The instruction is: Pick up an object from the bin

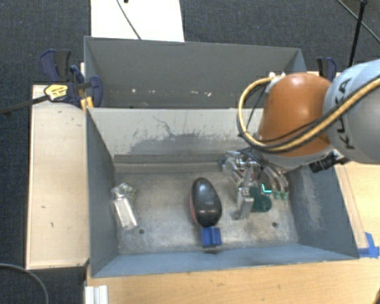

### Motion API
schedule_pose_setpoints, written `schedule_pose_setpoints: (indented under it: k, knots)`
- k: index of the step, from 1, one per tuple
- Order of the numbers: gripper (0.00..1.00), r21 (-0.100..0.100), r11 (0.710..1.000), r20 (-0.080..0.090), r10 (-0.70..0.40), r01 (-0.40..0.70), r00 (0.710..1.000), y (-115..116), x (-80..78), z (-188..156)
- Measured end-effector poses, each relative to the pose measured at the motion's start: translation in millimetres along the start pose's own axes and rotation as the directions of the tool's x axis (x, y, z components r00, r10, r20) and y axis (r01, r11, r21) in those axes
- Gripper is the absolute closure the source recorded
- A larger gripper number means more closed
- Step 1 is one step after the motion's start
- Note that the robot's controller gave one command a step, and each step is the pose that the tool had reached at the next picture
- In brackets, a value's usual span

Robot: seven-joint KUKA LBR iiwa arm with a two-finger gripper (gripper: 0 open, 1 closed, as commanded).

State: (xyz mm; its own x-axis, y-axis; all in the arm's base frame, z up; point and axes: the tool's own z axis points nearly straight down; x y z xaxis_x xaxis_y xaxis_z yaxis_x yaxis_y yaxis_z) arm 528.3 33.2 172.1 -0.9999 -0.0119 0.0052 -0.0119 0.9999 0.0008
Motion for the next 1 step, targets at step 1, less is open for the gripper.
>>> schedule_pose_setpoints:
  k: [1]
  knots:
    - [0.0, 0.001, 0.993, -0.001, -0.118, 0.118, 0.993, -87.8, 19.5, 105.2]
